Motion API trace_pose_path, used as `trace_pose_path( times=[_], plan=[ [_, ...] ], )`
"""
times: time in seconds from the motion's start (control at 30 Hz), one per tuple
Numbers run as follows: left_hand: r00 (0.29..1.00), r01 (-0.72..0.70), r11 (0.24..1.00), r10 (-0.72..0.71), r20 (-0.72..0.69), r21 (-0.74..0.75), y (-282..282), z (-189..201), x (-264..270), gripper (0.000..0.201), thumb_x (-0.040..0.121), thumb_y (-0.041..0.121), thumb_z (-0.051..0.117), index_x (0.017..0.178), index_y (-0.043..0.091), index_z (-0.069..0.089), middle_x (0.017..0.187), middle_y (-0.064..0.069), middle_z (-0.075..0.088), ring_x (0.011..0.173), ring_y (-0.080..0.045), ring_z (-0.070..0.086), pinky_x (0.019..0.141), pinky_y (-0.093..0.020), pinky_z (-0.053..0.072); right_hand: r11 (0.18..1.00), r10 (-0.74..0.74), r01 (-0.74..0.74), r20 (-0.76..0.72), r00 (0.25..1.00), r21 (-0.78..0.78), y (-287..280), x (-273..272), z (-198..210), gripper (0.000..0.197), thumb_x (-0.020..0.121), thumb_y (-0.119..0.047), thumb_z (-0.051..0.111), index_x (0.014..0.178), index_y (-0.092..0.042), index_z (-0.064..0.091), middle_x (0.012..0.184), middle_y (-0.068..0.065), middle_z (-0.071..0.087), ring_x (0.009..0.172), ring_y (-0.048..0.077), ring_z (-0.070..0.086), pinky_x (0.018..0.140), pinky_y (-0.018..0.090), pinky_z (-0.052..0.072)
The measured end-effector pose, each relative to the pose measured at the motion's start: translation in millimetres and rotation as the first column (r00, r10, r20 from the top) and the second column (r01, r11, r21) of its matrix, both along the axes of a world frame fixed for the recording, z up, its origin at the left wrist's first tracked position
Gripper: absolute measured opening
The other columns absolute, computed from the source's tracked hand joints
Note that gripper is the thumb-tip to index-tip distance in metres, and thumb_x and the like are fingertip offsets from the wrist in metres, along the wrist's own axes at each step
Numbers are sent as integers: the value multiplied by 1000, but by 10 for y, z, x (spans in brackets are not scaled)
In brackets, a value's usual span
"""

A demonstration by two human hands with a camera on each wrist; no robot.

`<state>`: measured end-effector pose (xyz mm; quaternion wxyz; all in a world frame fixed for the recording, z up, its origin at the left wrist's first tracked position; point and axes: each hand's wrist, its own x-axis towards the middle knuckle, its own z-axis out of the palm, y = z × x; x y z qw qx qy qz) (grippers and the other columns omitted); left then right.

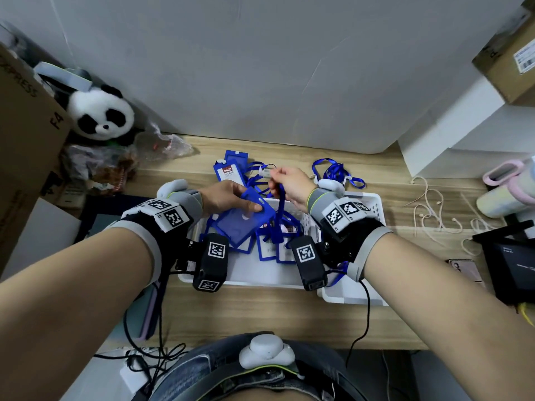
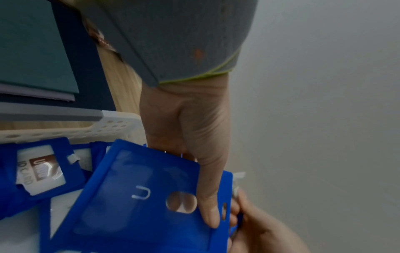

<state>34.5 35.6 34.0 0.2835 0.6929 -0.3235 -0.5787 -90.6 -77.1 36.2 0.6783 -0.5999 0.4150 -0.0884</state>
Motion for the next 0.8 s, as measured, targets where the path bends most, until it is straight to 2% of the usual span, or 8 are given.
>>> trace_pose_path(
  times=[0.1,0.23,0.33,0.4,0.5,0.57,0.67,0.8],
  plan=[
    [993,0,1000,-2,-118,-16,-31,7,-82,4,76,13,73,73,13,75,88,-9,70,82,-21,66,81,-28,56,957,-156,91,224,962,275,-30,38,99,24,101,-12,35,81,-12,47,67,5,44,57,15,40,49,20,40],
    [979,103,995,-101,-177,4,-67,-35,-159,39,77,12,72,104,-14,62,96,-21,66,82,-24,64,76,-28,55,928,-262,154,301,917,339,-132,66,187,22,101,-15,36,81,-13,45,65,4,44,52,14,42,46,22,40],
    [973,84,996,-84,-214,-9,-49,-40,-143,7,81,6,67,78,4,73,73,-8,71,65,-16,67,65,-25,57,932,-342,296,242,908,209,-324,-15,181,19,101,-16,39,82,-17,42,63,3,40,38,7,37,34,16,28],
    [974,-27,999,18,-226,-39,-30,-63,-72,10,80,6,65,73,7,72,68,-4,72,61,-12,68,60,-22,56,935,-355,349,142,924,69,-454,-145,142,10,100,-13,39,92,-18,42,65,2,40,30,2,31,30,13,20],
    [961,-160,983,133,-241,-95,-28,-69,67,12,75,11,67,65,12,73,68,-4,72,60,-13,68,60,-22,57,965,-264,263,-51,963,-25,-561,-356,38,35,98,-2,35,118,-28,45,68,4,46,33,3,31,29,13,20],
    [949,-216,967,175,-262,-135,-73,-47,97,23,79,10,65,57,15,71,65,-3,70,58,-12,66,59,-22,57,995,-97,99,-134,986,12,-519,-428,-12,48,95,6,30,125,-22,54,66,2,50,40,5,32,30,13,21],
    [924,-293,937,227,-308,-189,-217,19,42,34,86,6,60,56,15,71,62,0,68,57,-11,64,58,-20,55,990,110,-94,-161,981,103,-370,-388,-91,47,91,8,30,118,-16,59,63,-7,55,51,8,27,31,12,18],
    [897,-347,908,249,-364,-235,-411,167,-68,27,89,6,58,64,13,67,61,1,68,55,-8,64,57,-18,54,947,256,-226,-108,961,229,-274,-296,-168,36,81,5,36,103,-18,52,72,3,35,55,10,25,34,14,20]
  ],
)
